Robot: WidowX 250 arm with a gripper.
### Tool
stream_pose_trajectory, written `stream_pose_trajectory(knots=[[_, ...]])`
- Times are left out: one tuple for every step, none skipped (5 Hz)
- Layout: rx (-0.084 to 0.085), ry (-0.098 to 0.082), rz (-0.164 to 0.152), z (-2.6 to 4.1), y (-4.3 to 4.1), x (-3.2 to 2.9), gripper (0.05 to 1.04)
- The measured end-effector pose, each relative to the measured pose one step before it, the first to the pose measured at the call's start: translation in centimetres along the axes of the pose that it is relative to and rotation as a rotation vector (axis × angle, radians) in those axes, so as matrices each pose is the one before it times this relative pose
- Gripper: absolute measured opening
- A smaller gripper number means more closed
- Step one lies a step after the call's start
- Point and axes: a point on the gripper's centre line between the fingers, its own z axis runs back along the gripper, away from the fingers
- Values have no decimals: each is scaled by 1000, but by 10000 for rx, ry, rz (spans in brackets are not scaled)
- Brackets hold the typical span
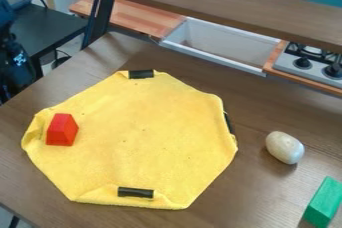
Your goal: Fold the yellow cloth with the red object in it.
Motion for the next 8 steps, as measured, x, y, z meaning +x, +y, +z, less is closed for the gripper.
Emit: stream_pose_trajectory(knots=[[-224,115,87,-761,-189,-239,993],[-323,-688,303,-1239,-1308,632,993],[-201,-590,838,-301,-1530,2068,993],[29,-759,863,-42,-1735,2049,993],[-478,77,1525,-1310,-3305,1878,993],[52,530,391,-2778,-2761,681,993],[144,-97,413,-2665,-2638,893,993],[57,-319,181,-2744,-2511,477,993]])
